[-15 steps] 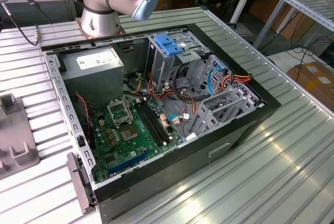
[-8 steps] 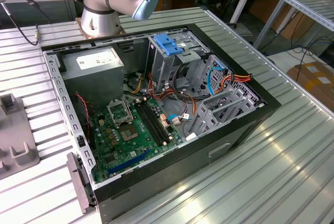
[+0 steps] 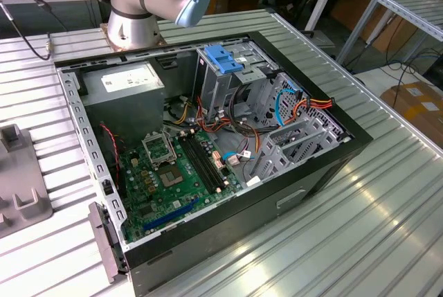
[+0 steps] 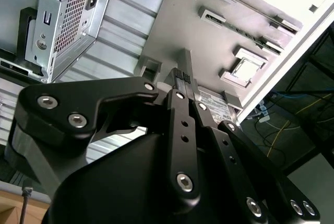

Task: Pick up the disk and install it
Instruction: 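Reach for the disk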

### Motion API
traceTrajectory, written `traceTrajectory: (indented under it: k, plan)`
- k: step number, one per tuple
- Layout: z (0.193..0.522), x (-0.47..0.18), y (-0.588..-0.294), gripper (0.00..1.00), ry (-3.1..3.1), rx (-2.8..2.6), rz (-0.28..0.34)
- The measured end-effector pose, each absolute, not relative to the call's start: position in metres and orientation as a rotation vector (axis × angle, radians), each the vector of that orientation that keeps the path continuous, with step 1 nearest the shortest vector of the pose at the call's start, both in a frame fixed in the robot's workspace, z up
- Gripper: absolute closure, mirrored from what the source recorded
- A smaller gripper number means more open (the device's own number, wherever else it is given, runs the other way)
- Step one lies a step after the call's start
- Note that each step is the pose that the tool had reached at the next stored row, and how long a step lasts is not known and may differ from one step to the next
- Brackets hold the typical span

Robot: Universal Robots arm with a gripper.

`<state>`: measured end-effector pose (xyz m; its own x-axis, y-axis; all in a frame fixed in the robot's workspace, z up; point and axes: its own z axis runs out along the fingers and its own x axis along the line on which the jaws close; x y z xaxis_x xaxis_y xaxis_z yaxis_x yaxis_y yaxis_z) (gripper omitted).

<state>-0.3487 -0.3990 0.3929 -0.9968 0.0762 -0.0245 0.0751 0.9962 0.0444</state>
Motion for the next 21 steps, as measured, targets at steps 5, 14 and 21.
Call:
traceTrajectory:
  k: [5, 14, 21]
  plan:
    - [0.3929, -0.3507, -0.3989, 0.90, 3.113, 0.118, 0.068]
    - [0.3929, -0.3544, -0.3989, 0.90, 3.113, 0.118, 0.068]
    - [0.3929, -0.3576, -0.3989, 0.90, 3.113, 0.118, 0.068]
